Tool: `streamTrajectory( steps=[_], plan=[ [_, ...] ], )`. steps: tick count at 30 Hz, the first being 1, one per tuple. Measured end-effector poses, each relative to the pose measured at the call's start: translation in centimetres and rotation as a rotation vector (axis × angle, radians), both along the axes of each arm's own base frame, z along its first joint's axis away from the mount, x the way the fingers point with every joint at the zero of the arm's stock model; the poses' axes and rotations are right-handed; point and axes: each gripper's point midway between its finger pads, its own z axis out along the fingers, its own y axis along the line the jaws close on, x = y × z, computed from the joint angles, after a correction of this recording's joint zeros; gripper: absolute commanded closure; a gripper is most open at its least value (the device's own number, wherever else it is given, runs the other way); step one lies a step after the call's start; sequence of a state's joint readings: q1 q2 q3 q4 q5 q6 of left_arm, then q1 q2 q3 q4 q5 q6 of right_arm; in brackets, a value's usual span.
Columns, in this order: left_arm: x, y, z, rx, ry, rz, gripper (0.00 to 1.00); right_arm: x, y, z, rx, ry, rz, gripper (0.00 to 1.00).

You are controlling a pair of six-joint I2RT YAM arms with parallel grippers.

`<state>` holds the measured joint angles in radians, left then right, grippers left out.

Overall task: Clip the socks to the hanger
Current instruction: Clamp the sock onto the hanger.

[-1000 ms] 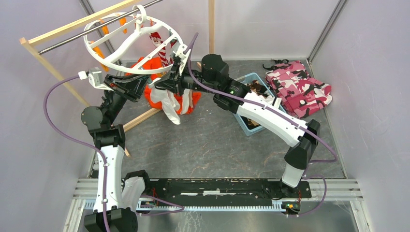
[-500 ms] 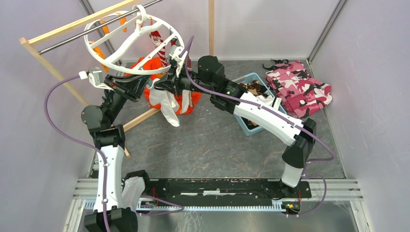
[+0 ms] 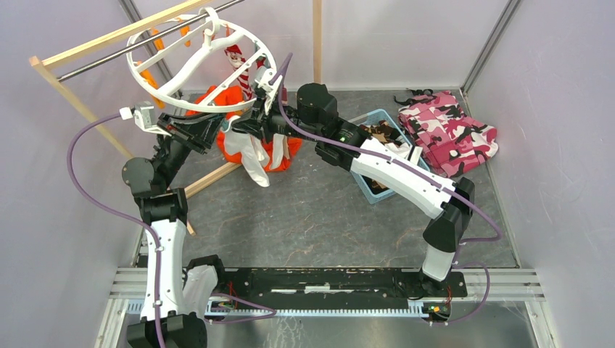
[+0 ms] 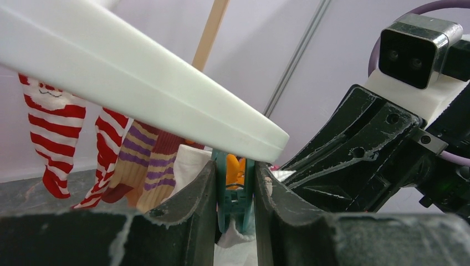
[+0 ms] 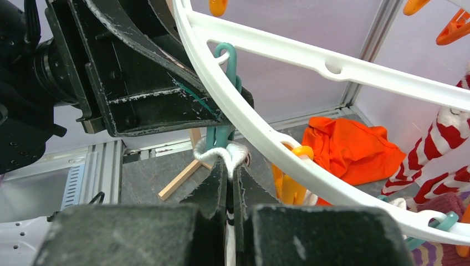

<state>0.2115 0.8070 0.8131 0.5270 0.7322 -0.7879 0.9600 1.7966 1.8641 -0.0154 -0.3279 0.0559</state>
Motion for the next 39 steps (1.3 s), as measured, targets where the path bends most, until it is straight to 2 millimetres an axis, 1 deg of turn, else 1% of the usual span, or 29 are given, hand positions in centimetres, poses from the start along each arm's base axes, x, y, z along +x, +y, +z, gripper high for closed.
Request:
streamTrajectory(
  steps=[12,16,17,18,20,23,27,30,32,34,37,38,39],
  plan=[
    [-0.1,0.1,-0.2,0.024,-0.009,0.013,0.94,0.0,-0.1,0.4,0.025,0.029,0.008,1.0],
    [0.0,0.1,-0.2,0.024,-0.008,0.015,0.92,0.0,-0.2,0.5,0.026,0.031,0.018,1.0],
    [0.0,0.1,-0.2,0.023,-0.007,0.016,0.9,0.0,-0.2,0.5,0.026,0.031,0.021,0.98],
    [0.0,0.1,-0.2,0.022,-0.007,0.017,0.87,-0.1,-0.2,0.4,0.026,0.031,0.025,0.96],
    [0.1,0.2,-0.2,0.019,-0.006,0.022,0.75,-0.3,-0.4,0.4,0.024,0.032,0.03,0.93],
    [0.2,0.4,-0.1,0.012,-0.004,0.033,0.61,-0.5,-0.6,0.1,0.02,0.033,0.042,0.84],
    [0.2,0.5,0.0,0.01,-0.001,0.038,0.49,-0.6,-0.5,-0.3,0.015,0.036,0.054,0.75],
    [0.1,0.5,0.0,0.007,0.003,0.045,0.38,-0.8,-0.4,-0.5,0.01,0.038,0.064,0.67],
    [0.1,0.6,0.0,0.008,0.003,0.054,0.31,-0.8,-0.4,-0.5,0.01,0.038,0.068,0.64],
    [-0.2,0.7,0.1,0.007,0.004,0.061,0.27,-0.9,-0.4,-0.6,0.009,0.038,0.073,0.62],
    [-0.6,0.6,0.1,0.007,0.008,0.066,0.18,-1.0,-0.6,-0.7,0.006,0.039,0.08,0.56],
    [-0.8,0.6,0.1,0.009,0.01,0.07,0.15,-1.1,-0.7,-0.7,0.005,0.037,0.089,0.53],
    [-1.0,0.6,0.1,0.01,0.012,0.074,0.12,-1.2,-0.8,-0.7,0.005,0.033,0.097,0.47]
  ],
)
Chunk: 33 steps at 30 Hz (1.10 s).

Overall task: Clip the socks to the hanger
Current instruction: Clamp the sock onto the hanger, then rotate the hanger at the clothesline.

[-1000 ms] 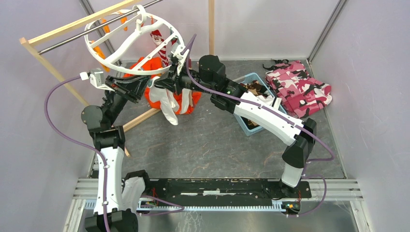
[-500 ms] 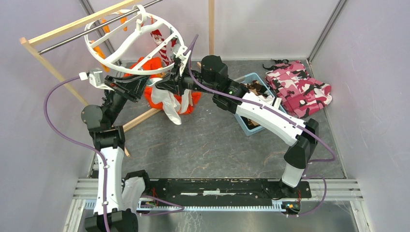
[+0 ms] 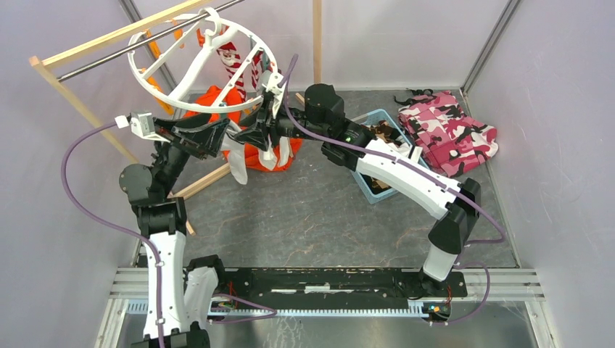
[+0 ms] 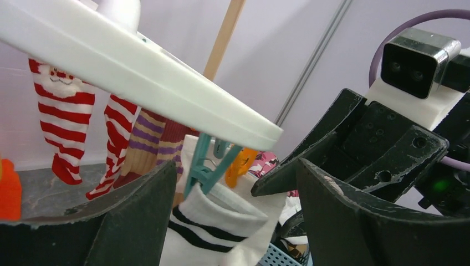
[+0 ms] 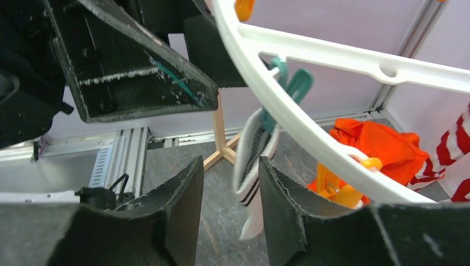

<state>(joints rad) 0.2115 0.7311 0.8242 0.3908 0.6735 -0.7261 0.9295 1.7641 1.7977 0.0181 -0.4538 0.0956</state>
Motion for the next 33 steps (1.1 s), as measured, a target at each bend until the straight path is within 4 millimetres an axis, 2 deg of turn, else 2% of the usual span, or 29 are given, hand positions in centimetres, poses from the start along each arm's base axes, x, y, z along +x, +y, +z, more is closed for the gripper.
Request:
streamTrajectory(
  steps=[4,7,13,16,18,21,25,28,31,33],
  plan=[
    [-1.0,0.2,-0.4,0.015,0.023,0.035,0.06,-0.8,-1.1,-0.2,-0.014,-0.039,0.083,0.34],
    [-2.2,0.2,-0.9,0.041,0.047,0.064,0.04,-1.2,-2.9,-0.6,-0.035,-0.077,0.152,0.3],
    [-4.8,0.0,-2.2,0.097,0.082,0.096,0.02,-2.6,-7.4,-1.3,-0.072,-0.133,0.268,0.29],
    [-5.7,-0.1,-3.1,0.118,0.101,0.102,0.02,-2.5,-9.8,-2.2,-0.092,-0.133,0.274,0.28],
    [-6.2,-0.2,-4.0,0.14,0.104,0.105,0.03,-1.7,-11.6,-3.3,-0.116,-0.125,0.248,0.27],
    [-6.7,-0.3,-6.5,0.168,0.109,0.107,0.02,0.6,-15.0,-5.7,-0.169,-0.094,0.16,0.27],
    [-6.4,-0.2,-11.8,0.185,0.133,0.104,0.0,3.4,-20.2,-10.1,-0.246,-0.007,0.03,0.27],
    [-5.6,0.3,-15.3,0.18,0.129,0.133,0.01,4.7,-23.5,-13.0,-0.29,0.063,-0.049,0.26],
    [-4.4,1.4,-17.1,0.177,0.11,0.187,0.09,5.4,-26.1,-15.0,-0.324,0.104,-0.109,0.26],
    [-3.7,1.8,-17.5,0.178,0.105,0.208,0.15,5.9,-27.6,-15.7,-0.343,0.114,-0.145,0.26]
  ],
)
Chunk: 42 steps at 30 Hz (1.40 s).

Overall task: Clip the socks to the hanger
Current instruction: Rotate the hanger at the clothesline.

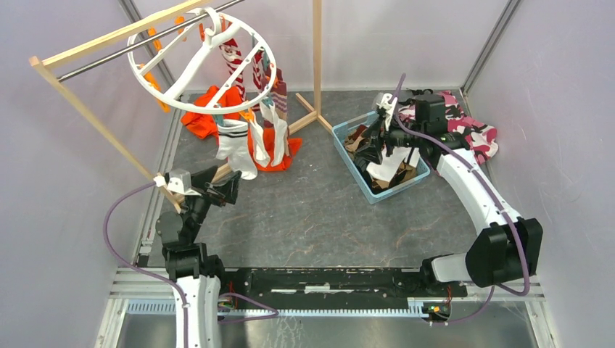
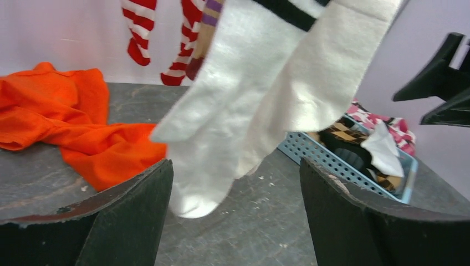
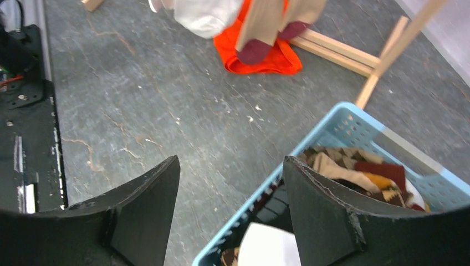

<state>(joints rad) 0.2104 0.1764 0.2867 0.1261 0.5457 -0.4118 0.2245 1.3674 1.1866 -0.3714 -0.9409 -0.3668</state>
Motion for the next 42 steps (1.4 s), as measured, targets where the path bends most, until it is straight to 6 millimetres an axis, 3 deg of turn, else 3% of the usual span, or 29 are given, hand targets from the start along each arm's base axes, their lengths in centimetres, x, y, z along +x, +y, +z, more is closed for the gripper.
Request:
streamTrajectory(
  steps=[8,16,20,26,28,33,35,38,42],
  plan=[
    [3.5,1.3,-1.3,0.022,0.036,0.036,0.24,2.5,-5.9,-2.4,-0.09,0.058,-0.154,0.27],
    [4.5,1.6,-1.8,0.041,0.022,0.041,0.26,3.8,-10.6,-6.4,-0.305,0.108,-0.312,0.29],
    [4.3,1.6,-2.0,0.043,0.006,0.042,0.23,4.4,-12.5,-8.1,-0.378,0.13,-0.359,0.36],
    [3.4,1.5,-1.1,0.048,-0.031,0.049,0.19,4.9,-13.1,-10.6,-0.421,0.18,-0.356,0.56],
    [3.2,1.4,-1.0,0.047,-0.025,0.049,0.15,4.9,-13.1,-10.8,-0.426,0.182,-0.352,0.58],
    [2.9,1.4,-0.8,0.037,0.018,0.047,0.01,4.9,-13.1,-10.7,-0.431,0.17,-0.344,0.57],
    [2.8,1.3,-0.5,0.03,0.038,0.046,0.0,5.0,-13.1,-10.5,-0.43,0.16,-0.342,0.55],
    [2.5,1.2,0.2,0.025,0.063,0.044,0.0,5.1,-13.0,-9.7,-0.423,0.13,-0.331,0.44],
    [2.0,1.2,1.1,0.018,0.1,0.046,0.0,5.1,-12.2,-7.2,-0.38,0.057,-0.3,0.39]
  ],
)
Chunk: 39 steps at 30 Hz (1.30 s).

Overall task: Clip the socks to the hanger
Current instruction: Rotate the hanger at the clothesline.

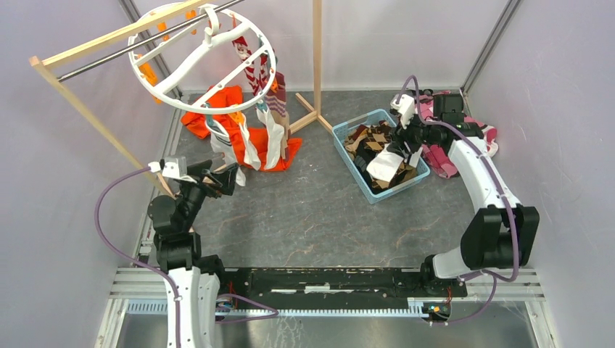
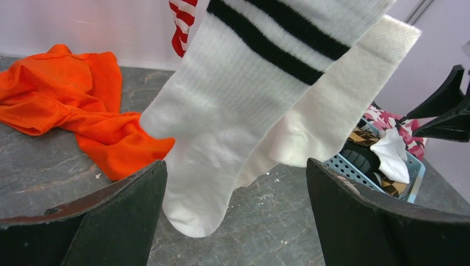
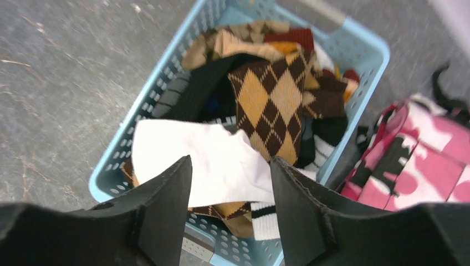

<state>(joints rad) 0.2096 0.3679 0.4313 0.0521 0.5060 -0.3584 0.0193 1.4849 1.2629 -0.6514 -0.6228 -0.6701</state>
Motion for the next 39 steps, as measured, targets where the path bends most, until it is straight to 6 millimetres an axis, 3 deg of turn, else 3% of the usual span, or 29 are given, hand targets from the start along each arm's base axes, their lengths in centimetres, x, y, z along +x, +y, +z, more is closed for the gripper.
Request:
streamTrajectory(
  steps=[5,9,14,19,23,30,34,39],
  plan=[
    [-1.1,-0.1,1.1,-0.004,0.019,0.007,0.0,-1.4,2.5,4.5,0.087,-0.128,0.129,0.36],
    [-1.9,0.0,1.4,-0.005,0.01,0.025,0.02,-3.7,6.6,7.6,0.15,-0.234,0.315,0.3],
    [-2.5,0.4,1.6,-0.01,-0.001,0.062,0.03,-7.5,12.7,8.7,0.184,-0.309,0.58,0.3],
    [-3.0,0.9,2.4,-0.029,-0.007,0.104,0.03,-11.5,18.9,7.8,0.23,-0.344,0.719,0.33],
    [-3.7,1.3,3.9,-0.029,-0.028,0.137,0.04,-13.9,23.3,8.0,0.295,-0.375,0.672,0.33],
    [-4.8,2.2,6.1,-0.027,-0.07,0.203,0.05,-17.6,31.1,13.3,0.502,-0.446,0.466,0.32],
    [-5.4,3.0,6.1,-0.011,-0.066,0.256,0.08,-17.4,34.4,14.9,0.604,-0.415,0.341,0.33],
    [-6.9,4.6,6.5,0.008,-0.079,0.36,0.13,-16.1,37.3,15.2,0.675,-0.373,0.206,0.35]
  ],
)
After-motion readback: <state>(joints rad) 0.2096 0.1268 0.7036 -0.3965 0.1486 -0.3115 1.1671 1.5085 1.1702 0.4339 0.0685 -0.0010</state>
